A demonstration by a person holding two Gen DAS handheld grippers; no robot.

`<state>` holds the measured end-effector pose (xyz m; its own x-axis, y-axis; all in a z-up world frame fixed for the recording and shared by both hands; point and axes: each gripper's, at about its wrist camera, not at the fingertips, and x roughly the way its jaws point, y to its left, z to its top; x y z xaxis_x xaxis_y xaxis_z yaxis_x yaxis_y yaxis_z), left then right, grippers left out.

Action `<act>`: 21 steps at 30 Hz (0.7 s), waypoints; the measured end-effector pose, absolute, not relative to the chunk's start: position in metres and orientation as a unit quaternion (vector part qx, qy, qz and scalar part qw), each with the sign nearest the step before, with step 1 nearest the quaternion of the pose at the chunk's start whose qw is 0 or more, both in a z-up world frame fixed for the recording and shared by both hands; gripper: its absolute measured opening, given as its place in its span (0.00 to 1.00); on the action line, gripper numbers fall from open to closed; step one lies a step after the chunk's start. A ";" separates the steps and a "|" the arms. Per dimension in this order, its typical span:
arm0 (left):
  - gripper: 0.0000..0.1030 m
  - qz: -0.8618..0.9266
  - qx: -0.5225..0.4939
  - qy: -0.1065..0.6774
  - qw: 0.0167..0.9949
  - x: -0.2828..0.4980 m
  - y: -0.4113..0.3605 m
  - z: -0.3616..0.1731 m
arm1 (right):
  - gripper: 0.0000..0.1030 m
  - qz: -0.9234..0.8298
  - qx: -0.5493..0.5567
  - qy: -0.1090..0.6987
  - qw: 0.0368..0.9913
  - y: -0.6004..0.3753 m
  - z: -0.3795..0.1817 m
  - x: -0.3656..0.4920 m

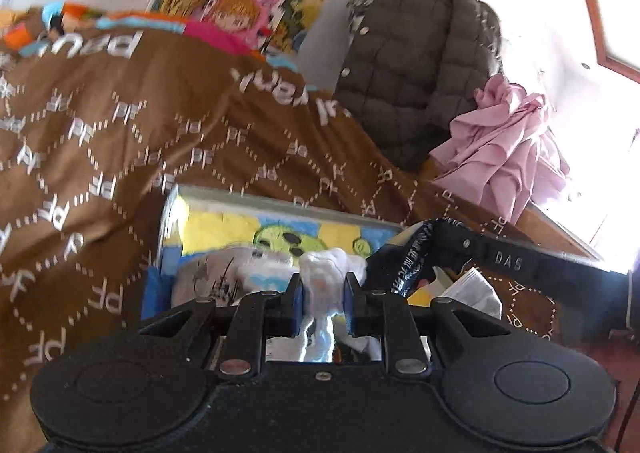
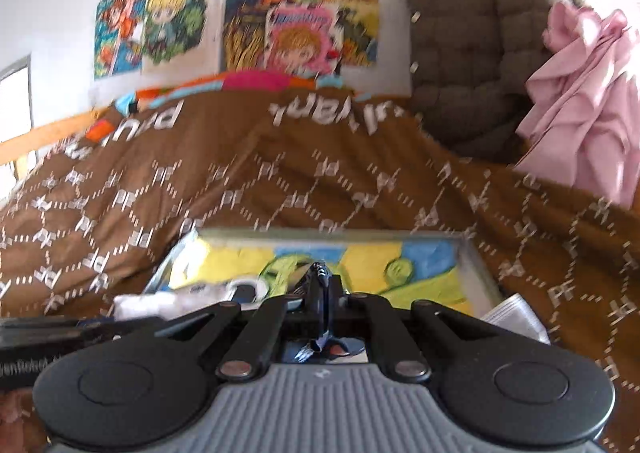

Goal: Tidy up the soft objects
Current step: 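Carry the white towel and dark strap into the tray and open both tools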

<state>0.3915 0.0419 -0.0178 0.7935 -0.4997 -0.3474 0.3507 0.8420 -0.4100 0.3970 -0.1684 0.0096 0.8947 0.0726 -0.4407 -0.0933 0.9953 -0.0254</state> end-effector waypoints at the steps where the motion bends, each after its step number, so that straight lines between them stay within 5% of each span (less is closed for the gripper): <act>1: 0.21 -0.226 -0.169 0.232 0.931 0.394 0.044 -0.020 | 0.02 0.046 -0.025 0.235 0.971 -0.165 0.006 0.399; 21: 0.21 -0.208 -0.242 0.274 0.907 0.422 0.064 -0.042 | 0.06 0.079 -0.024 0.294 0.952 -0.146 -0.020 0.419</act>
<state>0.4215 0.0641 -0.0425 0.7637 -0.5094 -0.3967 0.2447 0.7969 -0.5523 0.4193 -0.1459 -0.0196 0.8144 0.1368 -0.5640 -0.1645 0.9864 0.0018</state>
